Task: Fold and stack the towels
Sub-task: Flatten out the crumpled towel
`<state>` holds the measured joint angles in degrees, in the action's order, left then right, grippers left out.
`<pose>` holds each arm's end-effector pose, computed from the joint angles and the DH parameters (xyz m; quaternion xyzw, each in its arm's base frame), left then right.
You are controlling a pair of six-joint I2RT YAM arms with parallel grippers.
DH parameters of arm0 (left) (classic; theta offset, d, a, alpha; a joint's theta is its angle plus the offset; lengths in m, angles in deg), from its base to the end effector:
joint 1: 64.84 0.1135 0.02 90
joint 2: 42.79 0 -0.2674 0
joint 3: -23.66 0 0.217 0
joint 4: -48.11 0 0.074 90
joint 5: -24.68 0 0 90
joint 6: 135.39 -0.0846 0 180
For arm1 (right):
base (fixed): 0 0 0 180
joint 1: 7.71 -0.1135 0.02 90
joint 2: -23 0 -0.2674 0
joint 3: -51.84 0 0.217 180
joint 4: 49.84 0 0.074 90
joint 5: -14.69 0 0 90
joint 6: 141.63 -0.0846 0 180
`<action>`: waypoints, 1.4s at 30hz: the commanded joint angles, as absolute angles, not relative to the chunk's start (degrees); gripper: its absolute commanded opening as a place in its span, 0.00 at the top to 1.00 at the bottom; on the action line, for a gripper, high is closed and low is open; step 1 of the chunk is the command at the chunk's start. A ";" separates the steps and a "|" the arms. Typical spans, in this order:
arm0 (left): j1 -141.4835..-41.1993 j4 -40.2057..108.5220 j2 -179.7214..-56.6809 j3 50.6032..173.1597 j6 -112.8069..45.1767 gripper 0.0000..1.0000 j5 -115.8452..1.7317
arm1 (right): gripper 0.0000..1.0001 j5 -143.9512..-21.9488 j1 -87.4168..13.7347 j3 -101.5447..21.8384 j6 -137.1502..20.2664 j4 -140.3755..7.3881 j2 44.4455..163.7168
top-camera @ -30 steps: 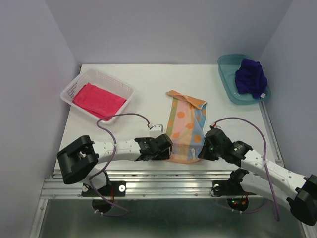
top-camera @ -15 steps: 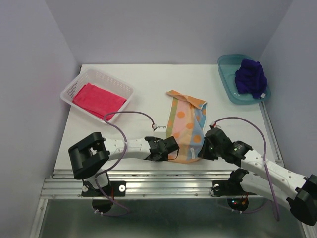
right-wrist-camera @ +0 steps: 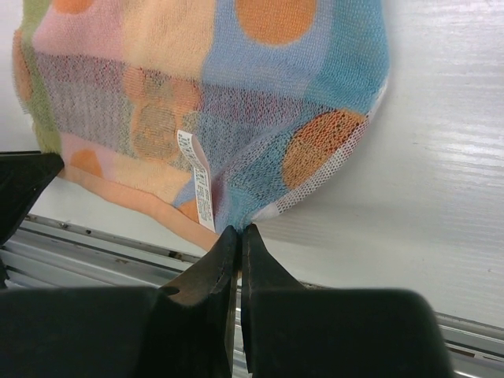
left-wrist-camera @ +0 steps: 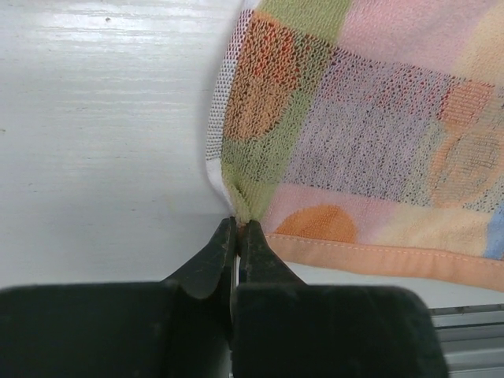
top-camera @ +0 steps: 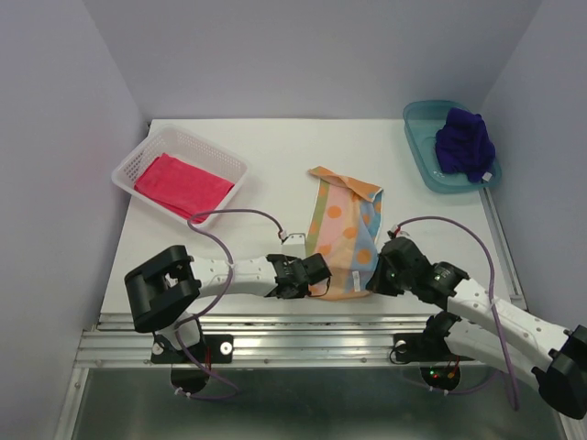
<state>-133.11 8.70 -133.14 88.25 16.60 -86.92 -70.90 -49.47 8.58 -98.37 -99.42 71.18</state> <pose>0.1330 -0.2497 0.1480 0.0123 0.9601 -0.1146 0.2548 0.1161 0.0950 0.1653 0.0531 0.9503 0.1863 0.2438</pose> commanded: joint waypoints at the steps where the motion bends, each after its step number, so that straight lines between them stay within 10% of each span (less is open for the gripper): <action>1: -133.57 2.18 -128.61 89.44 17.36 1.00 -91.47 | 0.99 -71.26 -49.99 6.70 -95.49 -95.52 68.53; 9: -133.49 10.90 -103.64 101.75 1.07 1.00 -107.77 | 0.99 -66.61 -49.99 -14.36 -90.83 -92.36 64.22; 22: -133.66 23.62 -95.97 125.57 -18.32 1.00 -91.17 | 0.99 -80.05 -49.99 -52.62 -83.70 -91.91 71.78; 29: -133.66 23.70 -96.76 127.25 -17.88 1.00 -91.94 | 0.99 -80.95 -49.99 -52.82 -84.50 -91.12 71.08; 42: -125.44 30.20 -101.67 112.59 -13.41 1.00 -110.53 | 0.99 -38.43 -49.99 -36.92 -80.11 -86.40 75.98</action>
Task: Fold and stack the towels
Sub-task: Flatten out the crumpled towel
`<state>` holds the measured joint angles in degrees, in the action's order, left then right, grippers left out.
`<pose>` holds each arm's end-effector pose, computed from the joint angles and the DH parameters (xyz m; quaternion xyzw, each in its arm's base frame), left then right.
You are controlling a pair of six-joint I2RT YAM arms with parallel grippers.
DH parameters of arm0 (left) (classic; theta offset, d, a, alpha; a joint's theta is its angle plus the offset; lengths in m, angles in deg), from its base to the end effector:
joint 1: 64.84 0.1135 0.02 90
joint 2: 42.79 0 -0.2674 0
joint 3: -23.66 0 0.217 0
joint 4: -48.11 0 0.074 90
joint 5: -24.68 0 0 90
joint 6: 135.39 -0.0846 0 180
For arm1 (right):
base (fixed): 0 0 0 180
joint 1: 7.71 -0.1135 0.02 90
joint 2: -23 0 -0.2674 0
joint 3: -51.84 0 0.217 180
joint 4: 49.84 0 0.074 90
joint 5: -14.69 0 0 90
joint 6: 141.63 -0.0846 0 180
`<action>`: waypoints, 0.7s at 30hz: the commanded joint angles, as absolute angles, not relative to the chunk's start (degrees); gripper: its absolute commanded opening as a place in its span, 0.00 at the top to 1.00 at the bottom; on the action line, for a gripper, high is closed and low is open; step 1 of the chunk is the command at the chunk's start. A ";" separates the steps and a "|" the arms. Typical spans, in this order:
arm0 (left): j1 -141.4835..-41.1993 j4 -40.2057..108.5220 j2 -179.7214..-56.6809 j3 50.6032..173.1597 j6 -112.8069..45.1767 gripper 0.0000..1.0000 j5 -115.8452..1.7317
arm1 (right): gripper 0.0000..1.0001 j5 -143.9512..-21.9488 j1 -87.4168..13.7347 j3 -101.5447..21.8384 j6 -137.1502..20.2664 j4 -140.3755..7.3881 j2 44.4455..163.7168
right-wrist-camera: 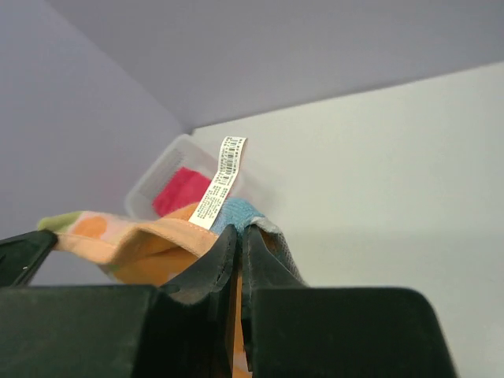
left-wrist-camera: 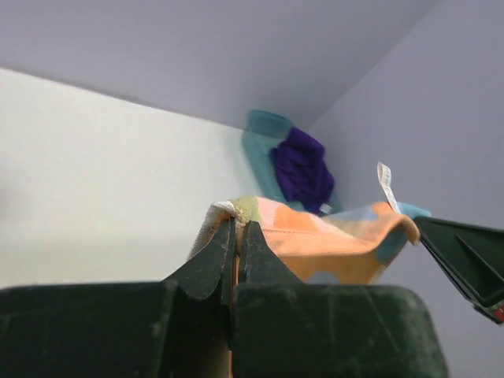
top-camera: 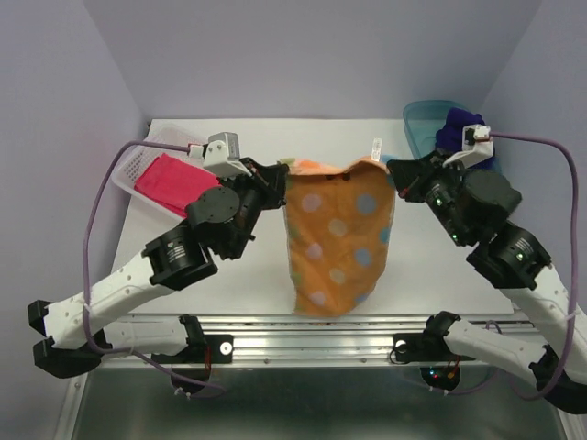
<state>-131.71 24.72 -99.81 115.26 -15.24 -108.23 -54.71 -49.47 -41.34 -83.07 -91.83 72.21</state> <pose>0.1262 -0.1489 0.4874 -0.0821 0.6498 -0.3849 0.6503 0.1351 0.0808 0.4719 0.0666 0.6924 0.3222 0.6422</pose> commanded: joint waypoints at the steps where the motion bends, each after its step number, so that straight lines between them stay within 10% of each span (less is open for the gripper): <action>1: -121.66 30.38 -102.55 112.14 -12.71 1.00 -110.49 | 0.99 -36.57 -49.90 -36.38 -79.58 -85.42 76.00; 21: -92.00 40.32 -134.98 122.50 -17.62 1.00 -81.59 | 0.99 -56.31 -24.86 -40.59 -74.12 -63.61 113.16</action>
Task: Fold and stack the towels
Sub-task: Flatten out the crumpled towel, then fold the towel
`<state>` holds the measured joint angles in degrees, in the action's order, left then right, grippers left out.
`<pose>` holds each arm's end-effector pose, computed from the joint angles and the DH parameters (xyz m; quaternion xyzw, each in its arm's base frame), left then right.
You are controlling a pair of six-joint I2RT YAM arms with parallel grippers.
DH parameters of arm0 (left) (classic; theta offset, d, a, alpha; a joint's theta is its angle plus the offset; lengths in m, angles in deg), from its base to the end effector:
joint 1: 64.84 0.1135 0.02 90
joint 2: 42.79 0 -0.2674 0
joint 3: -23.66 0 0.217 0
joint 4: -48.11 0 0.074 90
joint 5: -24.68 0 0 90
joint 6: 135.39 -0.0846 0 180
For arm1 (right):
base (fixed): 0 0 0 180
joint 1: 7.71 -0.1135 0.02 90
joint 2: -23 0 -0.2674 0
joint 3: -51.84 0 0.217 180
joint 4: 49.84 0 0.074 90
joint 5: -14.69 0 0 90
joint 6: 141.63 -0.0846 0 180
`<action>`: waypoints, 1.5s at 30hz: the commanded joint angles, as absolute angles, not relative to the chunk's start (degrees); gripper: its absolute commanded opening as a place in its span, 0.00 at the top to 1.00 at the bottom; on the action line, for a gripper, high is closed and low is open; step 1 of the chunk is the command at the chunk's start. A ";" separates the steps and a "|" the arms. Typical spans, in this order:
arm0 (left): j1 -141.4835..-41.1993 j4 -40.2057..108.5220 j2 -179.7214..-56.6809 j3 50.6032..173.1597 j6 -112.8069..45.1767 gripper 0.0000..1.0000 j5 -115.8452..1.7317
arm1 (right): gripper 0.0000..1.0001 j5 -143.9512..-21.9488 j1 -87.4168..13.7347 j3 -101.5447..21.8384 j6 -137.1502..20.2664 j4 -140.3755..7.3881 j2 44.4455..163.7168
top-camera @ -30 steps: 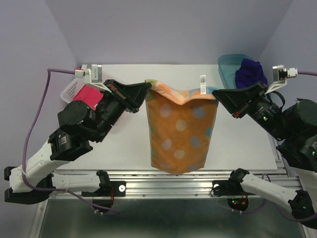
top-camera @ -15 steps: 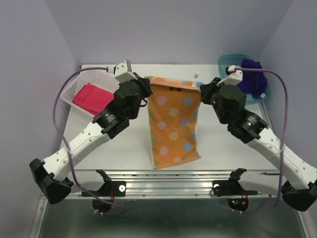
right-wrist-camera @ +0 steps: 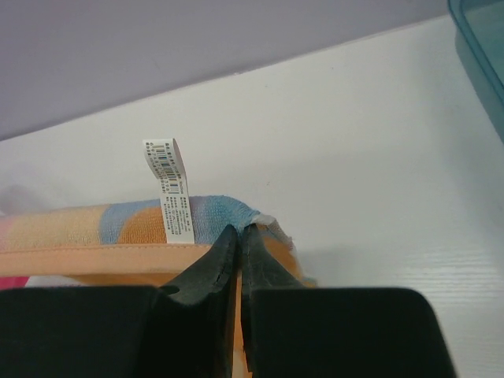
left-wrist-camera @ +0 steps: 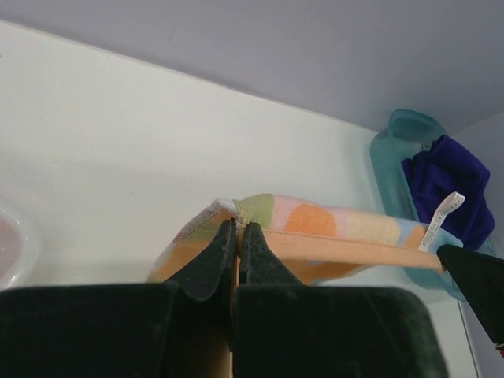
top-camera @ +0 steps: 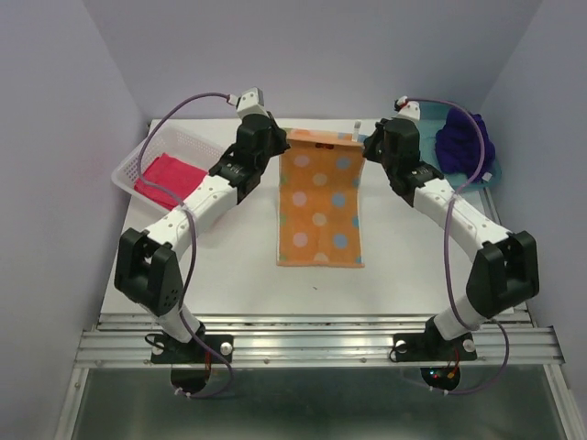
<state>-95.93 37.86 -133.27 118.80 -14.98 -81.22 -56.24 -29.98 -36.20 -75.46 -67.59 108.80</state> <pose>0.3486 -0.1832 0.3834 -0.0886 0.7342 -0.2521 0.6242 0.3488 0.1130 0.3475 0.1109 0.7836 0.1124 0.6008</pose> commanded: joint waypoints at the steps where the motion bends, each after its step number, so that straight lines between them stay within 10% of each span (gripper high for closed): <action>1: -91.57 40.32 -136.04 123.29 -17.80 1.00 -80.36 | 0.99 -56.93 -24.42 -41.21 -74.39 -63.96 114.57; 45: -103.07 34.69 -115.40 80.93 -1.54 1.00 -82.37 | 0.99 -75.04 -33.03 -0.61 -91.97 -81.10 87.78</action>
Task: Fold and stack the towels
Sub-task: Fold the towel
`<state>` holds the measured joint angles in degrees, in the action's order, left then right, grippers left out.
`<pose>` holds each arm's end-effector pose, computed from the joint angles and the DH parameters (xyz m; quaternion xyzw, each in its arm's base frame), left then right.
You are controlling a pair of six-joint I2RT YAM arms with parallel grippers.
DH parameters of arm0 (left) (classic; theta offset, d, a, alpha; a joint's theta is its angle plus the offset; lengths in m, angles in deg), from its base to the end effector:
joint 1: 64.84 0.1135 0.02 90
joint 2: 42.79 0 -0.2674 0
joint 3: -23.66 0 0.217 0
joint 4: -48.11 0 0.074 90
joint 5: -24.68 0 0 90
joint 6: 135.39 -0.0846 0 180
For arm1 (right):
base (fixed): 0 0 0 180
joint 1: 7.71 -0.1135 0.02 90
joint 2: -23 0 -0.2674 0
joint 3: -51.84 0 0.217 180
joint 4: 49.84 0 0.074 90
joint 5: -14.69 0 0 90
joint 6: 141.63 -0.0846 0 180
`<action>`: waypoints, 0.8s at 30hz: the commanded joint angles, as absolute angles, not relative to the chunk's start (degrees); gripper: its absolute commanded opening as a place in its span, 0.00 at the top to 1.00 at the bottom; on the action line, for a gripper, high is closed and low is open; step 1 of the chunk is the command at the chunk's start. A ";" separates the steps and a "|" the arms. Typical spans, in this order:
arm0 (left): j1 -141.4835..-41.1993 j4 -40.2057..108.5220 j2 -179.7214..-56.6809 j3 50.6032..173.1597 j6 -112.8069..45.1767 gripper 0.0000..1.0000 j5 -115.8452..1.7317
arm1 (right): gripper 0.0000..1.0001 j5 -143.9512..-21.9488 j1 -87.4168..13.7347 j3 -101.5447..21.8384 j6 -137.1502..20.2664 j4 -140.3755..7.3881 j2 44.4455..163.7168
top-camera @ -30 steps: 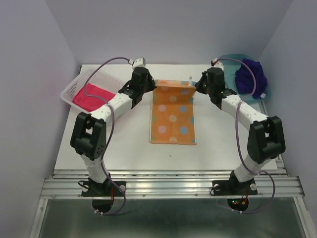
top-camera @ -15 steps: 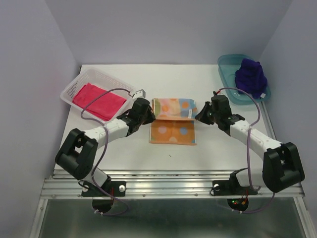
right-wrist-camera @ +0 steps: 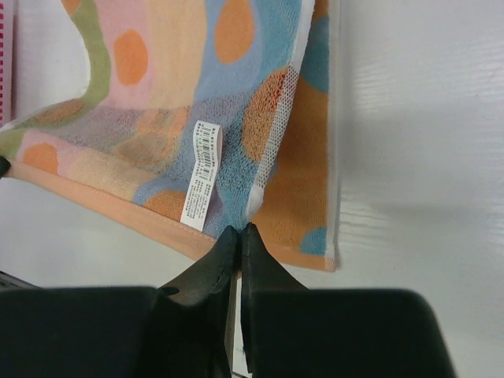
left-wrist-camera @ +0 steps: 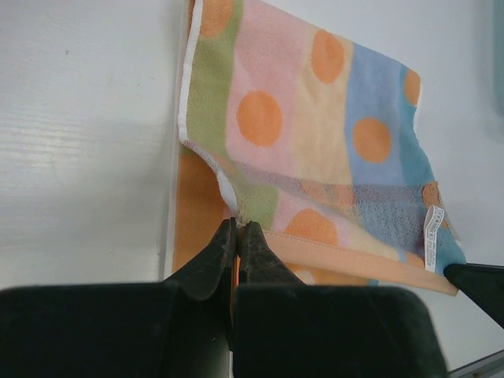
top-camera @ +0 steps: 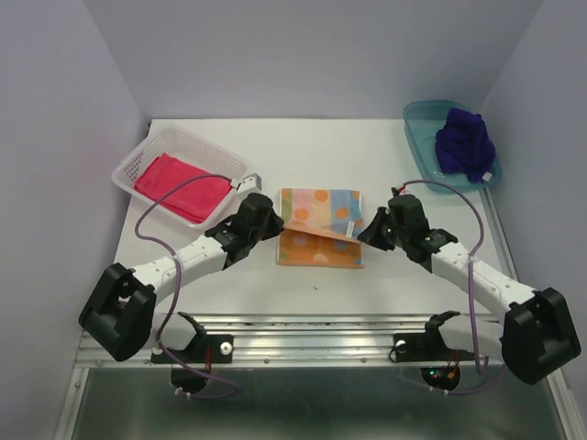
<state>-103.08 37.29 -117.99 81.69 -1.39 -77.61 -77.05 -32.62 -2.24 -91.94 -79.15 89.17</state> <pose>0.2447 -0.1699 0.2344 -0.0979 0.8484 -0.2677 0.4462 0.2194 0.1047 0.2078 0.1159 0.9039 0.2334 0.3391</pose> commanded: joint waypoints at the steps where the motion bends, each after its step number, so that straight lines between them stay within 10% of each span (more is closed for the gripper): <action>1: -103.60 34.43 -115.31 80.67 -1.28 1.00 -82.28 | 0.99 -75.05 -33.11 -0.34 -92.06 -81.45 87.78; 18: -106.68 32.14 -118.90 74.34 3.21 0.99 -81.40 | 0.94 -79.35 -33.29 5.99 -91.53 -76.36 94.10; 24: -107.82 29.69 -118.48 74.52 4.17 0.67 -81.31 | 0.75 -81.81 -33.29 6.95 -91.62 -75.12 95.16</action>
